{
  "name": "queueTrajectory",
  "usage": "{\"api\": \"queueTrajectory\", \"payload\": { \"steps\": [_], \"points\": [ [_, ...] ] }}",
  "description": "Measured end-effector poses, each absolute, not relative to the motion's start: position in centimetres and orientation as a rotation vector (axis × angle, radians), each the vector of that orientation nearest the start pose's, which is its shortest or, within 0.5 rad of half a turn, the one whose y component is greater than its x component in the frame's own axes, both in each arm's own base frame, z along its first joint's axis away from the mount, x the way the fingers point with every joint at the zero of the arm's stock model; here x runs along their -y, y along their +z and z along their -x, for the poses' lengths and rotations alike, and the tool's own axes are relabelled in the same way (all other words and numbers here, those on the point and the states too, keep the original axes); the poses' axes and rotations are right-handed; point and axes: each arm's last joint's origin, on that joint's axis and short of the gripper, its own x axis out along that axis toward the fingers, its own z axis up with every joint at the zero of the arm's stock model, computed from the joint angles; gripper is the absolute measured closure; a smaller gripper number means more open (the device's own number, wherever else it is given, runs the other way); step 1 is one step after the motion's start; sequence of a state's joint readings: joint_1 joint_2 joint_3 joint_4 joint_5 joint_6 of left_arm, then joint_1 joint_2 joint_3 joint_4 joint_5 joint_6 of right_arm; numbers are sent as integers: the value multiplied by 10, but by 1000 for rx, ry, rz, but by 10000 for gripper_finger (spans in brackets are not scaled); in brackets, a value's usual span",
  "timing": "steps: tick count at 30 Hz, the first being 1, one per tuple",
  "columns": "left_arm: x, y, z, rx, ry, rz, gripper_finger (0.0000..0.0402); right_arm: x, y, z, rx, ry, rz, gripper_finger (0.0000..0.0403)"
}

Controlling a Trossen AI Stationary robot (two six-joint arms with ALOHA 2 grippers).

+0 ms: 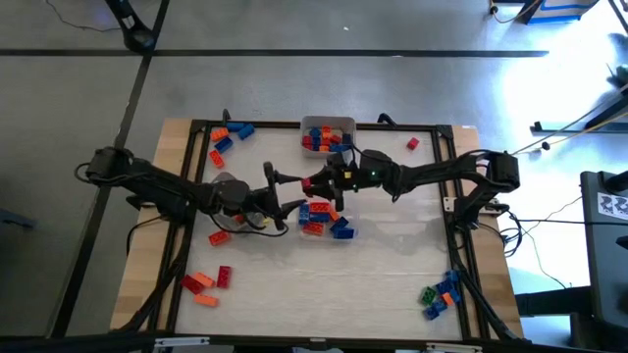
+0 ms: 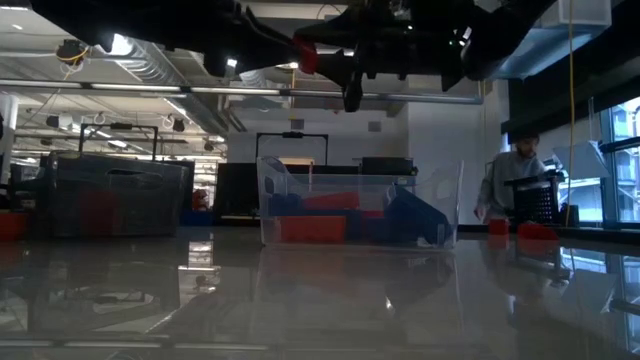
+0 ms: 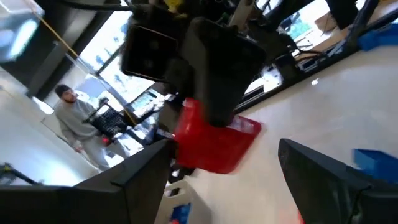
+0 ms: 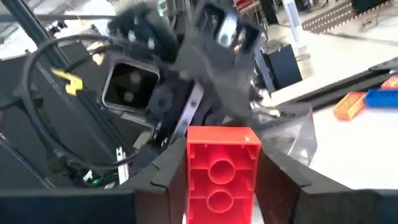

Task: Sort blocks by size
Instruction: Put the red curved game piece into the black bin

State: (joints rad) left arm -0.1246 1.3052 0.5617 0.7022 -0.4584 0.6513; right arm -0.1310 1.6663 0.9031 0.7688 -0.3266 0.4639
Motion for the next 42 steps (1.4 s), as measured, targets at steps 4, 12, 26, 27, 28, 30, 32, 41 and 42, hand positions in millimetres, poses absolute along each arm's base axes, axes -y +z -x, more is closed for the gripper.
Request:
{"api": "queueTrajectory", "payload": {
  "steps": [4, 12, 26, 27, 28, 30, 32, 41, 42],
  "points": [
    [20, 233, -265, -163, 334, -690, 117, 32, 238, -358, -63, 196, -468, 260],
    [21, 234, -265, -143, 292, -686, 117, 33, 244, -358, -1, 198, -457, 260],
    [22, 236, -265, -117, 262, -720, 118, 34, 244, -388, 0, 222, -473, 260],
    [23, 236, -265, -118, 259, -725, 120, 34, 245, -388, 5, 224, -472, 260],
    [23, 236, -265, -118, 256, -736, 123, 34, 245, -388, 8, 225, -471, 260],
    [25, 236, -265, -119, 250, -762, 134, 34, 245, -387, 8, 226, -476, 260],
    [25, 236, -265, -123, 249, -788, 147, 34, 245, -387, 7, 226, -481, 260],
    [25, 236, -265, -142, 274, -808, 190, 34, 245, -387, 2, 225, -497, 259],
    [25, 236, -265, -142, 274, -808, 190, 34, 245, -387, 2, 225, -497, 256]
  ]
}}
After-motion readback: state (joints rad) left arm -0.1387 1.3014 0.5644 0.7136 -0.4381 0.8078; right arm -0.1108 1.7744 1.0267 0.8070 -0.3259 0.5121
